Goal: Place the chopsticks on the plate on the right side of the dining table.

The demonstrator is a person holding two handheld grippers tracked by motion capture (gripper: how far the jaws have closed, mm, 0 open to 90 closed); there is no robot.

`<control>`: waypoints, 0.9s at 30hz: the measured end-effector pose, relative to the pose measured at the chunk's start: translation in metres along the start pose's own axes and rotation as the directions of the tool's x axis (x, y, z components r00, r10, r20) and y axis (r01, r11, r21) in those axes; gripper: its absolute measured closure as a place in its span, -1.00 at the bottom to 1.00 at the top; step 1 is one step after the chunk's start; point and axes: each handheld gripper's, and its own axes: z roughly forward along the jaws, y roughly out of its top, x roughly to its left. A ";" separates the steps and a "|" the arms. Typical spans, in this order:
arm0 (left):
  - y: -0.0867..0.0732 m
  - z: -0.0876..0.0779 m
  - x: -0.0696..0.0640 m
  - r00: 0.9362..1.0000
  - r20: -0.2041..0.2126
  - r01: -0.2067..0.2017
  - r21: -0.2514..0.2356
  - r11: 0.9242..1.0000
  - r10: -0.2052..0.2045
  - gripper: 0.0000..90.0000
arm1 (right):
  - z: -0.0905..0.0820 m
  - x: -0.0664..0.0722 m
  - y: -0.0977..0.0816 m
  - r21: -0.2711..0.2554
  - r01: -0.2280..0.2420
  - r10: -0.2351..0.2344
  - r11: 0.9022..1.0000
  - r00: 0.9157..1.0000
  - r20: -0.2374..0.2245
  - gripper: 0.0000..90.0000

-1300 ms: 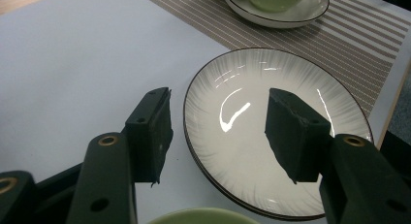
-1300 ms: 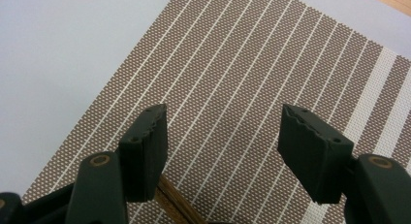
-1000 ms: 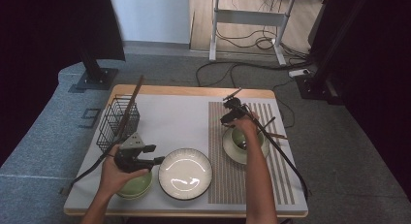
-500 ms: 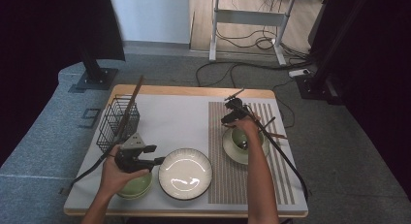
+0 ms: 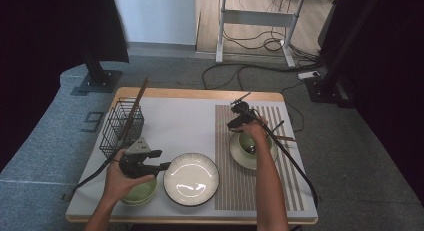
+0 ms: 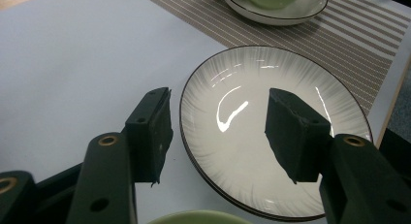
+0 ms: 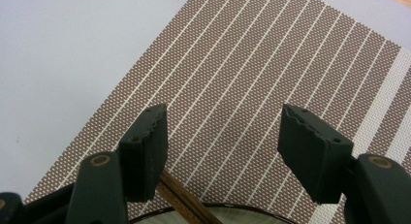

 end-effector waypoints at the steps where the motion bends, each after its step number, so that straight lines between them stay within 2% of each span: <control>1: 0.000 0.000 0.000 1.000 0.000 0.000 0.000 1.000 0.000 -0.05 | 0.000 0.000 0.000 0.000 0.003 -0.003 1.000 1.000 0.001 -0.22; 27: 0.000 0.003 -0.001 1.000 0.002 -0.002 0.007 1.000 0.002 -0.05 | -0.004 0.004 -0.001 0.015 0.056 -0.055 0.998 0.998 -0.028 -0.23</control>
